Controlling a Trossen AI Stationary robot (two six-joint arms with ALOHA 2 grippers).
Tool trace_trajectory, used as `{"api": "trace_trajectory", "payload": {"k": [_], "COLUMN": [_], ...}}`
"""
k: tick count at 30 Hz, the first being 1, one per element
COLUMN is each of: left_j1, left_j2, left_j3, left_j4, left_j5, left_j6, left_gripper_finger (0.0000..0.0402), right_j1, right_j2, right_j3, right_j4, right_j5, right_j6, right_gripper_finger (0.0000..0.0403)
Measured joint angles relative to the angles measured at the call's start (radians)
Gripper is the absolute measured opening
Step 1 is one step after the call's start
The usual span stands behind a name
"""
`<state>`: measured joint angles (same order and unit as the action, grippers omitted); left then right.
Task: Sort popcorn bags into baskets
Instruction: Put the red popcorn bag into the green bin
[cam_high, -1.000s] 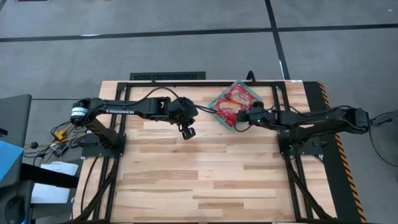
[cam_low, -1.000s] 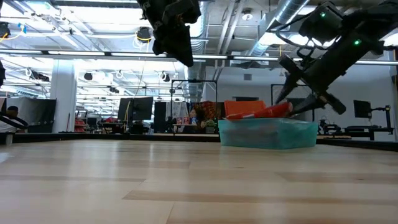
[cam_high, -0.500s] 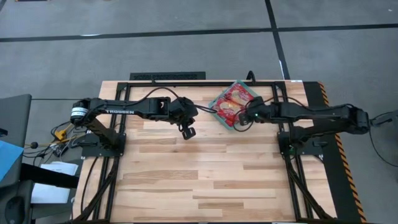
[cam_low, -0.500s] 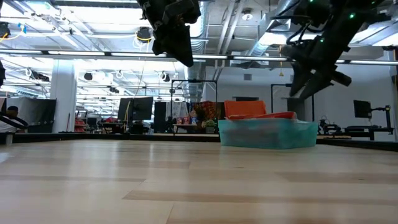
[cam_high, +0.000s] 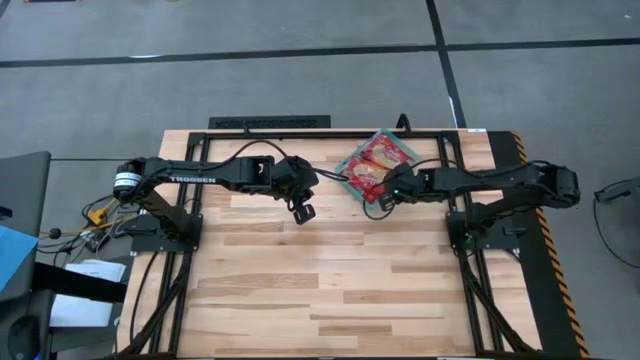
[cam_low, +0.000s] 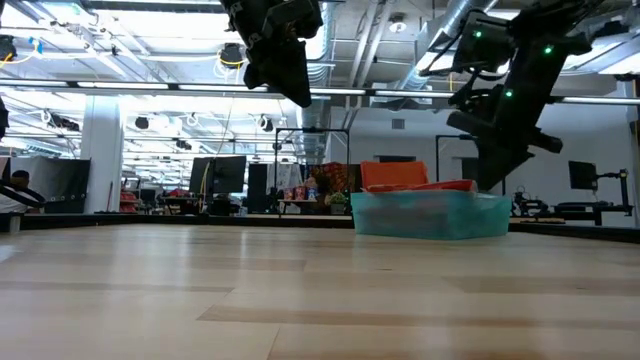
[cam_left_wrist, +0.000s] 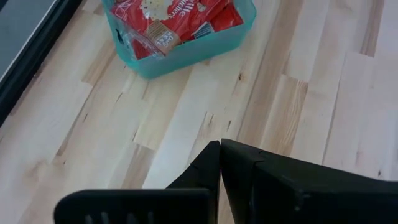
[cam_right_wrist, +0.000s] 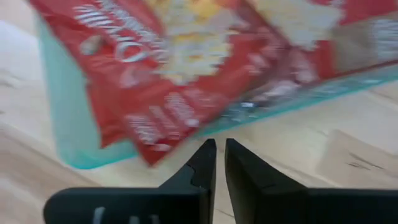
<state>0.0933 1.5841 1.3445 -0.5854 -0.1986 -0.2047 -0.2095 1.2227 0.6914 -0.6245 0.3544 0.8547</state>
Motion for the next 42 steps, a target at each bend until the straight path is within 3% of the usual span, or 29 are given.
{"api": "trace_trajectory", "payload": {"k": [6, 13, 19, 24, 26, 33, 42], "left_j1": [0.000, 0.000, 0.000, 0.000, 0.000, 0.000, 0.000], "left_j2": [0.000, 0.000, 0.000, 0.000, 0.000, 0.003, 0.006], "left_j3": [0.000, 0.000, 0.000, 0.000, 0.000, 0.000, 0.001], "left_j4": [0.000, 0.000, 0.000, 0.000, 0.000, 0.010, 0.010], "left_j5": [0.000, -0.009, -0.009, -0.011, -0.011, -0.011, -0.011], "left_j6": [-0.001, 0.001, 0.000, 0.000, -0.001, -0.002, -0.017], "left_gripper_finger": [0.0000, 0.0000, 0.0000, 0.0000, 0.0000, 0.0000, 0.0000], "right_j1": [0.020, 0.036, 0.048, 0.033, -0.003, -0.099, -0.088], "right_j2": [0.043, 0.062, 0.021, 0.008, 0.009, 0.066, 0.186], "right_j3": [0.000, 0.011, 0.087, 0.137, 0.138, 0.140, 0.138], "right_j4": [0.114, 0.196, 0.109, -0.044, -0.081, -0.079, -0.010], "right_j5": [-0.032, -0.143, -0.131, 0.052, 0.079, 0.066, -0.019], "right_j6": [-0.002, -0.032, -0.094, -0.099, -0.101, -0.181, -0.206], "right_gripper_finger": [0.0056, 0.0056, 0.0056, 0.0056, 0.0056, 0.0056, 0.0056]}}
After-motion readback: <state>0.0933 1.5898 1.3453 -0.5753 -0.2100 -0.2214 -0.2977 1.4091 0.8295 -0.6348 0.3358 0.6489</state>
